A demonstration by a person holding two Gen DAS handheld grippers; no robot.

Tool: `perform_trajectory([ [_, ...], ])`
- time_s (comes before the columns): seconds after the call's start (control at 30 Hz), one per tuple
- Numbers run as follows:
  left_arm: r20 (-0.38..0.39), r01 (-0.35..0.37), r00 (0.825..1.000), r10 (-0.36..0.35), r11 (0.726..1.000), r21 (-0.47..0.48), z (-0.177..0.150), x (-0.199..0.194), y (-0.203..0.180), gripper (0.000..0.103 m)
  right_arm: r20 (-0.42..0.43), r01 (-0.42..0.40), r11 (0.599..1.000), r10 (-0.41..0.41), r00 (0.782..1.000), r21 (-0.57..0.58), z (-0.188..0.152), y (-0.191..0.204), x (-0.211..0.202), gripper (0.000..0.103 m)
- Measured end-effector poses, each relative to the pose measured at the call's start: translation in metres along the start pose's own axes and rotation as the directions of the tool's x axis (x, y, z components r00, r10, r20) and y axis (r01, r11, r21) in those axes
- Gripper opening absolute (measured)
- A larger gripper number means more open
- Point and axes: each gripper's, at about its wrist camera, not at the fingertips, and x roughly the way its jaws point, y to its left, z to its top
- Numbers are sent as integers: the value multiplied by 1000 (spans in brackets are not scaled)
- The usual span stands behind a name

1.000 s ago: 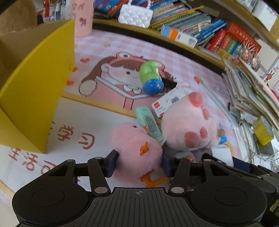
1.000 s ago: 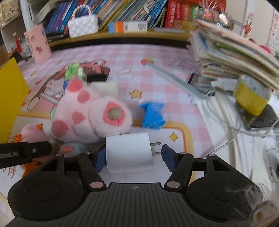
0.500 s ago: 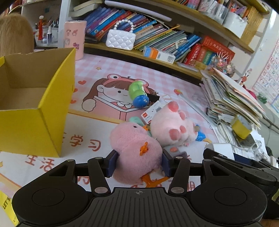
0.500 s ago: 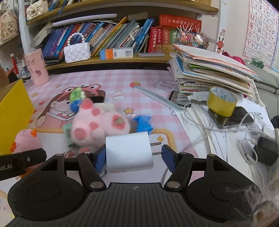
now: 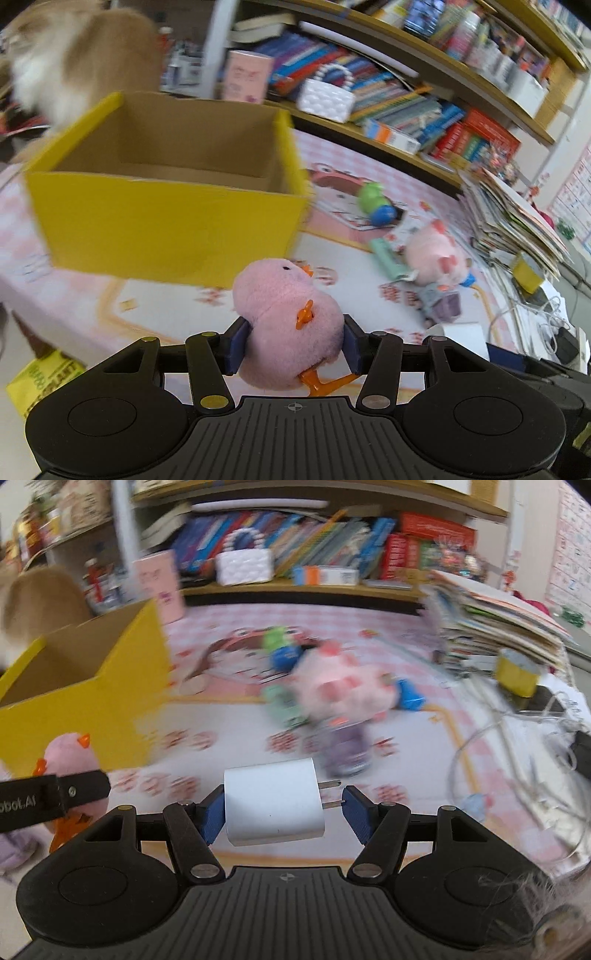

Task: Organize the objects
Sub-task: 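Carry the charger with the right tool while the left tool carries the chick toward the yellow box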

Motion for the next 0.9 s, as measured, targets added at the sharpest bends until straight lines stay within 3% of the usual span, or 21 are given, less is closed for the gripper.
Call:
perform_trajectory([
  [0.47,43,-90,995,92,995,-44,-27,-74,105,50,-26,-152,985,150,988,-83,-49,125,-32,64],
  [0.9,105,-83,990,89,995,-59,-28,-103,138,50,15,-166,978,169,986,-129,-53,167,-55,64],
])
